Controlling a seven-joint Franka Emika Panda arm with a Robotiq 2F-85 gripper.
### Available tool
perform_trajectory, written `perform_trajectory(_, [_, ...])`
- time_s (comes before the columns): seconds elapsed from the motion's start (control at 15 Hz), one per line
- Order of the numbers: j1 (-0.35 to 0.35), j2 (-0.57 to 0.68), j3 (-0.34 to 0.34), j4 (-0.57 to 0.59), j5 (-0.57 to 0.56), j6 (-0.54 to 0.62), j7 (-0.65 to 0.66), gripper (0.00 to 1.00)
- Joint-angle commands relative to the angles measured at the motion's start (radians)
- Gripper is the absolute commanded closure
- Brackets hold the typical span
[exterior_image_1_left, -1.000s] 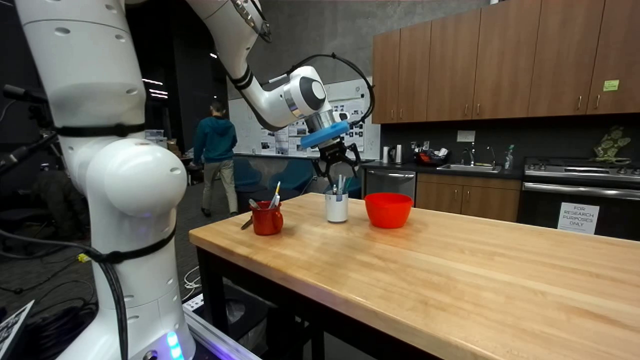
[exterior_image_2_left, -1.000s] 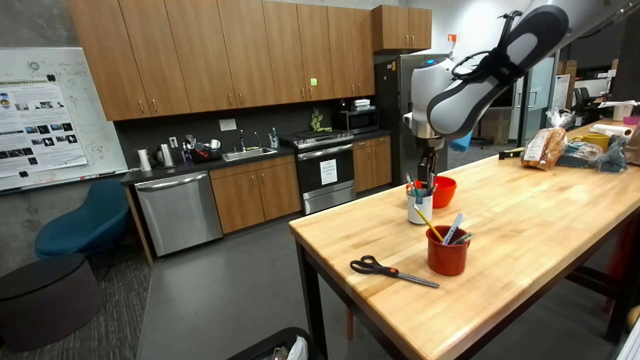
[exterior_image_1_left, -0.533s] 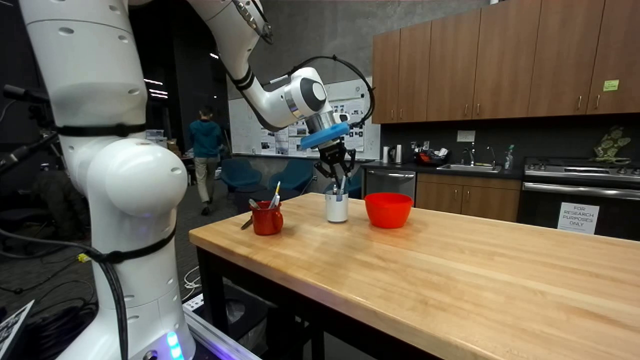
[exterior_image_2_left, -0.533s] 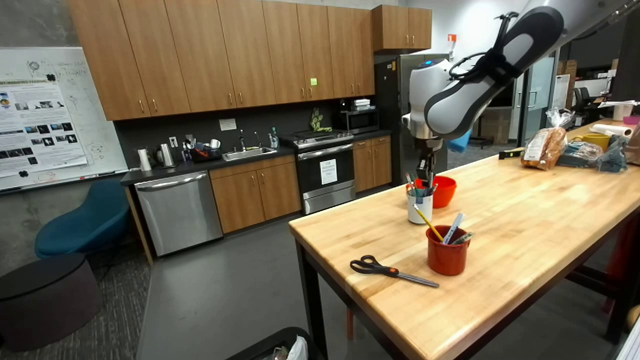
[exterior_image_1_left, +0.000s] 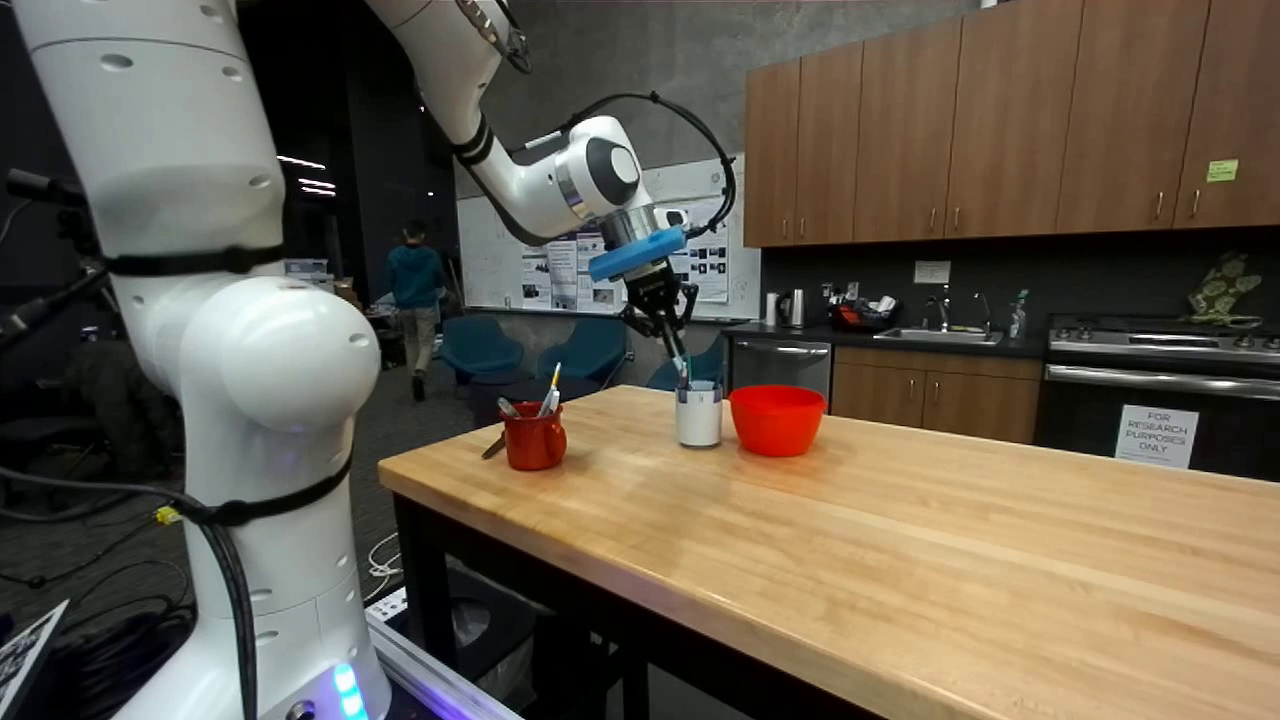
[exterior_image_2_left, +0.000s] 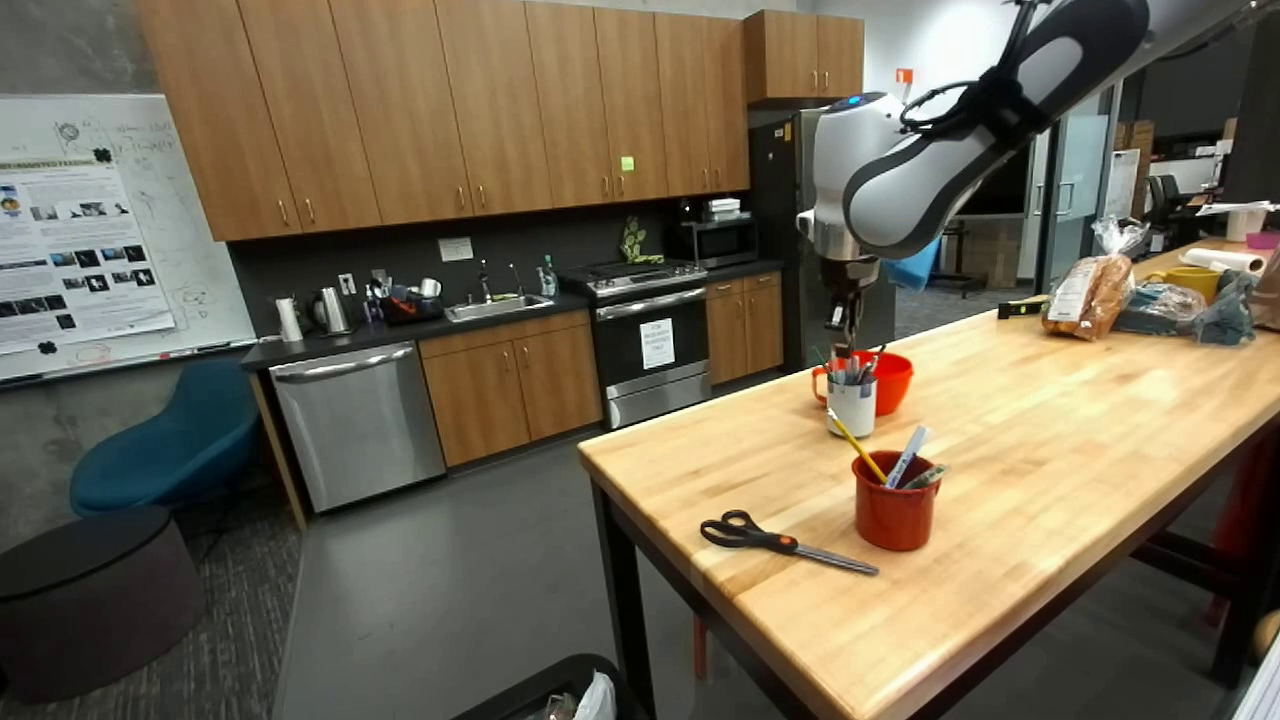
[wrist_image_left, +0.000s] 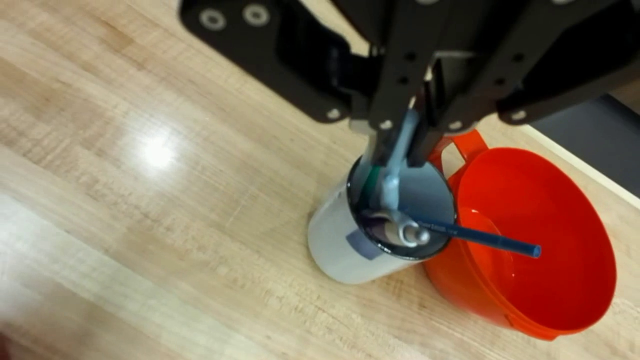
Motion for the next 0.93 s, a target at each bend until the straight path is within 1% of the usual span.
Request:
perform_trajectory(0.0, [0.015, -0.062, -0.006, -0.016, 0.011, -0.033, -0.013, 0.97])
perform_trajectory(0.27, [0.017, -0.108, -0.007, -0.032, 0.019, -0.031, -0.012, 0.97])
perform_trajectory(0.4, [0.025, -0.151, -0.010, -0.052, 0.048, -0.021, -0.016, 0.97])
perform_trajectory(0.67, [0.049, -0.286, -0.007, -0.108, 0.121, -0.034, -0.011, 0.97])
perform_trajectory(0.87, [0.070, -0.397, -0.001, -0.144, 0.162, -0.104, 0.000, 0.97])
